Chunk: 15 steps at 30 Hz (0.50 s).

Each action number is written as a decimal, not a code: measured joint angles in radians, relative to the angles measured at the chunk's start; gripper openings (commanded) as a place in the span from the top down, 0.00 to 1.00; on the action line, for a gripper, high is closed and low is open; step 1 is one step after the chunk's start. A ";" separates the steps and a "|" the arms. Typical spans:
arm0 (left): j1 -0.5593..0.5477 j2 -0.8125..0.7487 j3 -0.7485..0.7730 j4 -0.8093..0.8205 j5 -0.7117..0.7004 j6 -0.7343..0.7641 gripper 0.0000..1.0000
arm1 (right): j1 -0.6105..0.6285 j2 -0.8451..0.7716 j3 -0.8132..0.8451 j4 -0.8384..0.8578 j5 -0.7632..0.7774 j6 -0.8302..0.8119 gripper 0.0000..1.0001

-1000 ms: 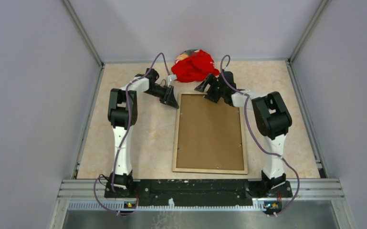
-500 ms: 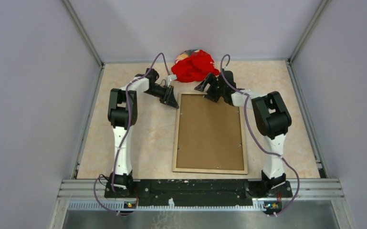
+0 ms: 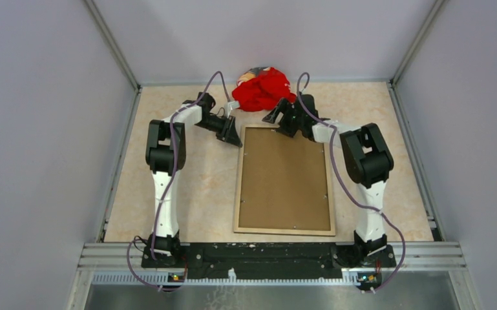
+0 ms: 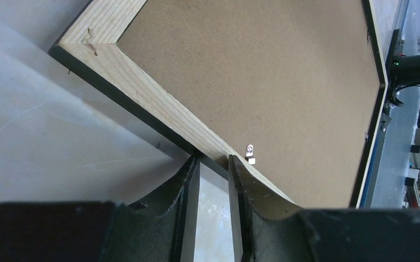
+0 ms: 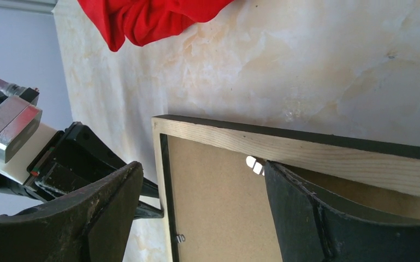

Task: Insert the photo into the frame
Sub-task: Install the photo frame at the center of the board.

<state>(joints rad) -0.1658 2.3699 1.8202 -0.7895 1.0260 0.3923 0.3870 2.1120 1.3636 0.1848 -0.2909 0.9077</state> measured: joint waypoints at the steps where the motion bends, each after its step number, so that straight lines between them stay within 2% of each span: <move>1: 0.000 -0.001 -0.002 0.000 -0.002 0.001 0.68 | 0.002 -0.004 0.000 -0.007 0.008 -0.008 0.18; 10: 0.020 -0.031 -0.028 -0.003 -0.022 0.006 0.67 | 0.022 -0.148 -0.008 -0.134 0.140 -0.117 0.18; 15: 0.027 -0.041 -0.038 -0.003 -0.022 0.005 0.67 | 0.079 -0.137 0.011 -0.167 0.170 -0.159 0.18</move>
<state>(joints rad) -0.1390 2.3291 1.7824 -0.7921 1.0042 0.3973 0.4656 1.9751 1.3743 0.0177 -0.1207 0.7490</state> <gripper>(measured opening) 0.329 0.823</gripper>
